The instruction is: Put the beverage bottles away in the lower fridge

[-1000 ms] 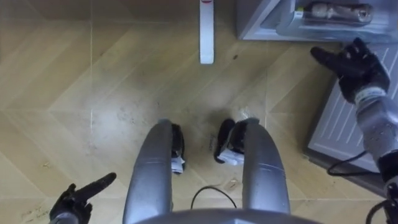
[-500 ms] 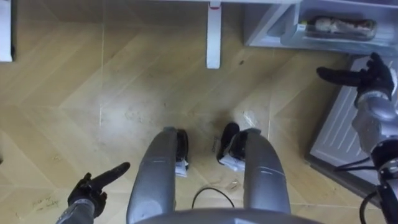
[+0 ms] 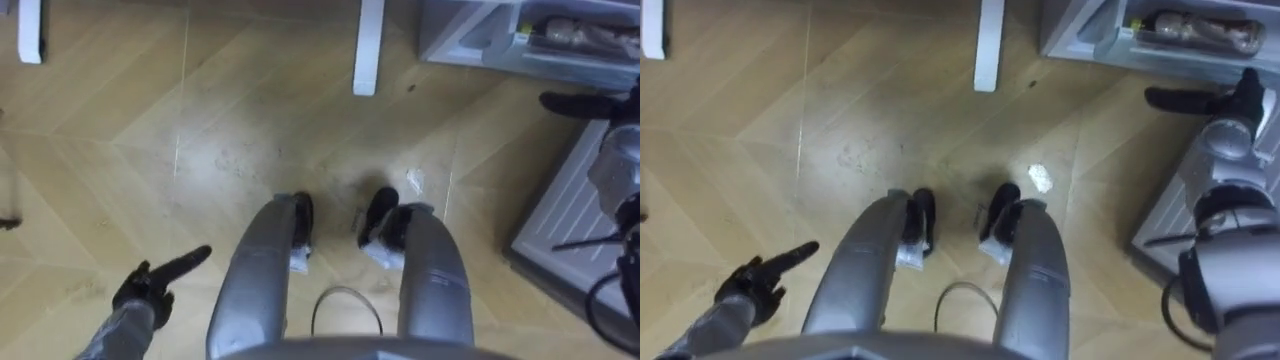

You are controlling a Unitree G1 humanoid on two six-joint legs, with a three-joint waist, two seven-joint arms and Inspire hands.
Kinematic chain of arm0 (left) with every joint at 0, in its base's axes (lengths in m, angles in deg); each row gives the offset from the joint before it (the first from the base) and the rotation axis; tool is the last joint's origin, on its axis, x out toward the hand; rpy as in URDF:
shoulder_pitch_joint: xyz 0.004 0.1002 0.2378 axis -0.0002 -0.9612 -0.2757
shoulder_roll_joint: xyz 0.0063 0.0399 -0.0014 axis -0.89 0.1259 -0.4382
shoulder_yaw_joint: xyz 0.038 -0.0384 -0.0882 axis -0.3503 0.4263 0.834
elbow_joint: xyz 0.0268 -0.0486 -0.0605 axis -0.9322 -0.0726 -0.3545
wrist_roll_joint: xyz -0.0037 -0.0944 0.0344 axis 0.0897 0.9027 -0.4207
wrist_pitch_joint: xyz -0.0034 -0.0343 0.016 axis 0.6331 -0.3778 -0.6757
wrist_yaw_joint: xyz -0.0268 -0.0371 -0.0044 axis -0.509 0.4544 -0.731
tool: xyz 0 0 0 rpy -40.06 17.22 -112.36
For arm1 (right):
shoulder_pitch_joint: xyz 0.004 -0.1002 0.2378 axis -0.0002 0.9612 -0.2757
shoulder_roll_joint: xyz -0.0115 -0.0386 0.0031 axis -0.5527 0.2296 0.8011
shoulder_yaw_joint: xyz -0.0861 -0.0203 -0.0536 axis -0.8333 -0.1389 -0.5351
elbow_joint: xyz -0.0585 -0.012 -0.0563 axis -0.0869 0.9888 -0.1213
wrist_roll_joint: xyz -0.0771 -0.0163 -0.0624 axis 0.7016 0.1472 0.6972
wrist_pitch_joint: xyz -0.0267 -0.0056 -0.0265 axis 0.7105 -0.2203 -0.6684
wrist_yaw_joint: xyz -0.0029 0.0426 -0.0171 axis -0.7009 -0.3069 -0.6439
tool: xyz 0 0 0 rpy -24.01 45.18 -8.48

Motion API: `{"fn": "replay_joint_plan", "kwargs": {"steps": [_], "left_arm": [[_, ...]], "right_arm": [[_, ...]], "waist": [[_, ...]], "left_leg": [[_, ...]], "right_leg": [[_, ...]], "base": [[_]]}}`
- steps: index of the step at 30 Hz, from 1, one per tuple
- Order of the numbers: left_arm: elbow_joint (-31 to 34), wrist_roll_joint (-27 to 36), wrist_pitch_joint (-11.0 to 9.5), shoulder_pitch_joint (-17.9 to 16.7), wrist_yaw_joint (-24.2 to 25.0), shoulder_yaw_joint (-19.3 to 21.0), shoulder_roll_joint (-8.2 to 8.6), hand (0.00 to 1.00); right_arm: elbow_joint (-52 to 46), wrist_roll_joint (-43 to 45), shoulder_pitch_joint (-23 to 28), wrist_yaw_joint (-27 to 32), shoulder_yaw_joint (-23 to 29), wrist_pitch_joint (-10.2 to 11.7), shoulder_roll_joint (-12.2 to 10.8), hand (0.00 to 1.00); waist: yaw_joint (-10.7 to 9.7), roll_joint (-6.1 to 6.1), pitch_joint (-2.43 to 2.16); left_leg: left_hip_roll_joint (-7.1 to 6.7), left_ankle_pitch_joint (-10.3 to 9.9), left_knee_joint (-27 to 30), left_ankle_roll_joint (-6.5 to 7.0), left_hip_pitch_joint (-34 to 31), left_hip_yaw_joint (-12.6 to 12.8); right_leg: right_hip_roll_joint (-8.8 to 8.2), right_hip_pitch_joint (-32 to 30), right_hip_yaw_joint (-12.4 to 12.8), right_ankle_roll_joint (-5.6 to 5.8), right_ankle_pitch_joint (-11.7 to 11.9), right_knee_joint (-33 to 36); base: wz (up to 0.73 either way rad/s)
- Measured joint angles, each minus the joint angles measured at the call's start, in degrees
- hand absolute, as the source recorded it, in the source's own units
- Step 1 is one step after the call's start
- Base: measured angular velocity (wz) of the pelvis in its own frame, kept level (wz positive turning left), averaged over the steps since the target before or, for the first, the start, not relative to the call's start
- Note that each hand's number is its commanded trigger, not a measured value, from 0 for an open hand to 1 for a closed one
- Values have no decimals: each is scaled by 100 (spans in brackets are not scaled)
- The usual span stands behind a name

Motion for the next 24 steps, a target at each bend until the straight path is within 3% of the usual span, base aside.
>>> {"fn": "replay_joint_plan", "kwargs": {"steps": [2,7,9,12,16,18,24], "left_arm": [[2,10,4,24,-11,-3,-26,0],[135,131,39,130,-123,-17,-102,0],[268,134,35,150,-181,-37,-205,0],[385,214,16,175,-267,-257,-385,0],[529,220,8,180,-473,-244,-538,0],[528,225,-12,182,-527,-230,-609,0],[435,232,-63,176,-588,-227,-629,0]], "right_arm": [[2,20,-100,171,-62,-16,18,0],[11,-115,-436,655,-369,-132,170,0],[9,-112,-559,893,-567,-162,266,0],[10,-116,-663,1317,-758,-184,275,0],[-81,-167,-742,1715,-956,-267,274,0],[-168,-169,-756,1911,-1120,-346,273,0],[-233,-430,-928,2197,-1320,-529,275,0]], "waist": [[-3,-7,5],[60,-25,17],[100,-35,24],[125,-52,32],[153,-169,88],[149,-268,101],[151,-305,121]], "left_leg": [[-5,-3,277,4,-305,-32],[-13,-236,1140,190,-1060,58],[-50,-297,1486,195,-1385,82],[-133,-266,1710,220,-1648,82],[-123,-197,1765,176,-1808,88],[-112,-159,1798,105,-1868,78],[-92,-135,1839,35,-1994,-54]], "right_leg": [[-31,-268,-2,1,-1,200],[-199,-1054,98,-11,-154,1043],[-362,-1377,153,17,-264,1381],[-477,-1652,194,10,-285,1654],[-471,-1840,231,-2,-286,1750],[-460,-1904,222,-73,-278,1794],[-473,-1923,23,-217,-281,1774]], "base": [[6],[6],[9],[16],[6],[0],[2]]}}
